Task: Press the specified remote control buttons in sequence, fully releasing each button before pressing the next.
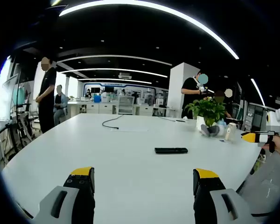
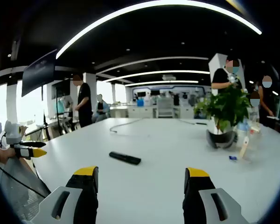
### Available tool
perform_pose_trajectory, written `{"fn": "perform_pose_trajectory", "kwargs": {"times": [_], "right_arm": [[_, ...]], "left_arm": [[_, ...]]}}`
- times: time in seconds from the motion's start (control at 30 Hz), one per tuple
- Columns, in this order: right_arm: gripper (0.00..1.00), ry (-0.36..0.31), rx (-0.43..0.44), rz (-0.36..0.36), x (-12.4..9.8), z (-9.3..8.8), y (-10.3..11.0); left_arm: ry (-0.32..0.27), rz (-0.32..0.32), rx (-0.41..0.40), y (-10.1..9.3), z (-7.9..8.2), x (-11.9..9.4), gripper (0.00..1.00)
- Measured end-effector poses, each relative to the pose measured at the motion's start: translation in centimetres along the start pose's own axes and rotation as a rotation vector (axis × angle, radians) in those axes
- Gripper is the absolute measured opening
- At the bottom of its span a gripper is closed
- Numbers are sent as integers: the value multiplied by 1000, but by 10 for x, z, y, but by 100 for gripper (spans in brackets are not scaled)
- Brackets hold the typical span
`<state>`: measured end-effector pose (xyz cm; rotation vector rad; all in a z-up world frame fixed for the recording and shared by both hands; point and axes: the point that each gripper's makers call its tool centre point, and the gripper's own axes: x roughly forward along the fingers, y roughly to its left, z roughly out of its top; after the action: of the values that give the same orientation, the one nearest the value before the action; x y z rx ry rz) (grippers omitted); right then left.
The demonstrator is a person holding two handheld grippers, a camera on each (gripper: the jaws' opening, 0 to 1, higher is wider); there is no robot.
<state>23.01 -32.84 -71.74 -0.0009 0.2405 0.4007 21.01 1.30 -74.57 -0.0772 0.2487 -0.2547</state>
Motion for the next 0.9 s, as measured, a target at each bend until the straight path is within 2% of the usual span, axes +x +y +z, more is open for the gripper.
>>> {"fn": "perform_pose_trajectory", "kwargs": {"times": [0.37, 0.9], "right_arm": [[72, -18, 7, 2, -1, 3, -1], [75, -2, 6, 16, 0, 1, 3]], "left_arm": [[-5, 2, 2, 0, 1, -1, 90], [-11, 5, -2, 1, 2, -1, 90]]}}
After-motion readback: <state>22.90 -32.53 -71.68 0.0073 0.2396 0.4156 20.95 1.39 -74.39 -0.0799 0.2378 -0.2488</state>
